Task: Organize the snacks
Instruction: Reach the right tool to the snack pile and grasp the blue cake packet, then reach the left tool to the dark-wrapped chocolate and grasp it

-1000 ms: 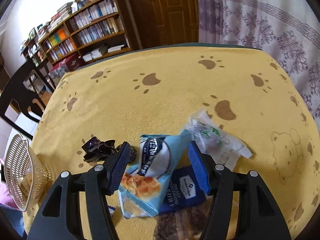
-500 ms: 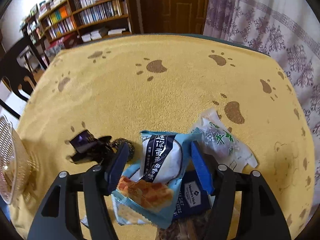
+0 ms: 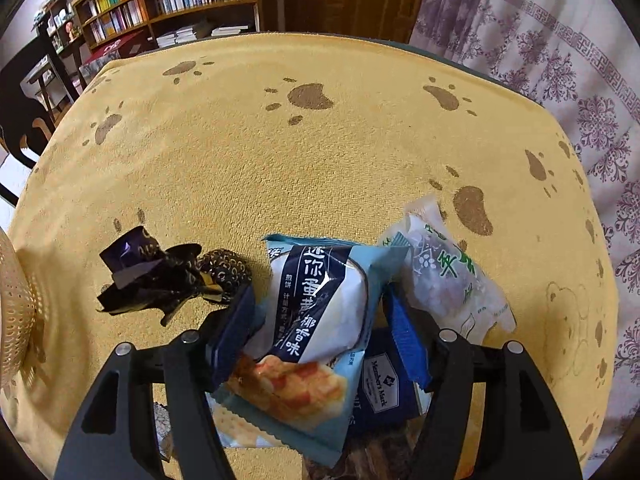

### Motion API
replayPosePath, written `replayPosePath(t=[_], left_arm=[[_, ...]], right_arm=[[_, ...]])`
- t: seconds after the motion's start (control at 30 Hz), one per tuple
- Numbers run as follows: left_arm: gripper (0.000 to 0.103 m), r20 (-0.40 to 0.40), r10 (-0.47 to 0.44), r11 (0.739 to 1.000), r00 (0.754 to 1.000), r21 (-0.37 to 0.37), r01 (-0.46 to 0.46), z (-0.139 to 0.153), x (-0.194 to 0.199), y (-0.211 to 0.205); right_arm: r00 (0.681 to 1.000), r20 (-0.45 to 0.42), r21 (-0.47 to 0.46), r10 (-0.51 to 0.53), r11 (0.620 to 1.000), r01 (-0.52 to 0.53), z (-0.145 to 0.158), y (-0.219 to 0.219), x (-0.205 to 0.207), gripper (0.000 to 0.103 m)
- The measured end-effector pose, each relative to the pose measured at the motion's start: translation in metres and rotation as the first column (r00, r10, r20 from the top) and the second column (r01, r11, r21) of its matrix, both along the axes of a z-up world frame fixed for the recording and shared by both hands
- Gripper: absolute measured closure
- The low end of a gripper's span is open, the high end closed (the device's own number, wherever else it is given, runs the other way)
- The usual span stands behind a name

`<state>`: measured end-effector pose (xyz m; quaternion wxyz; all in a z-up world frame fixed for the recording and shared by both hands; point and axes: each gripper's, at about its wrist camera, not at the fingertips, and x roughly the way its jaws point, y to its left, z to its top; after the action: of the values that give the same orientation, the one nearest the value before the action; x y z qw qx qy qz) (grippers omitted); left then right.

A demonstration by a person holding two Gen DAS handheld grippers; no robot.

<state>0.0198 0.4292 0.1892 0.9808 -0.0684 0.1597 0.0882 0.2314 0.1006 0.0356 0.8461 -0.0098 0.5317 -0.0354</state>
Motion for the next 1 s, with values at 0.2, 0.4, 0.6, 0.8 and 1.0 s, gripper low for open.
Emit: replayPosePath(t=[0.2, 0.4, 0.6, 0.8, 1.0], left_arm=[[0.003, -0.009, -0.011, 1.0, 1.0, 0.013, 0.011, -0.001, 0.002, -0.008], [0.003, -0.015, -0.019, 0.999, 1.0, 0.028, 0.02, -0.001, 0.004, -0.014], [0.003, -0.011, -0.038, 0.998, 0.999, 0.047, 0.039, -0.001, 0.001, -0.025], [0.003, -0.018, -0.072, 0.995, 0.997, 0.061, 0.073, -0.001, -0.001, -0.037], [0.003, -0.081, -0.137, 0.988, 0.987, 0.063, 0.143, -0.014, 0.006, -0.059]], right_arm=[[1.0, 0.031, 0.005, -0.001, 1.0, 0.001, 0.003, -0.003, -0.006, 0.053], [0.994, 0.109, 0.061, -0.006, 0.998, -0.001, 0.019, -0.011, -0.026, 0.055], [0.974, 0.225, 0.143, -0.007, 0.989, -0.026, 0.051, -0.027, -0.06, 0.055], [0.939, 0.341, 0.231, -0.038, 0.972, -0.044, 0.078, -0.061, -0.105, 0.055], [0.906, 0.411, 0.286, -0.103, 0.958, -0.021, 0.092, -0.11, -0.15, 0.055]])
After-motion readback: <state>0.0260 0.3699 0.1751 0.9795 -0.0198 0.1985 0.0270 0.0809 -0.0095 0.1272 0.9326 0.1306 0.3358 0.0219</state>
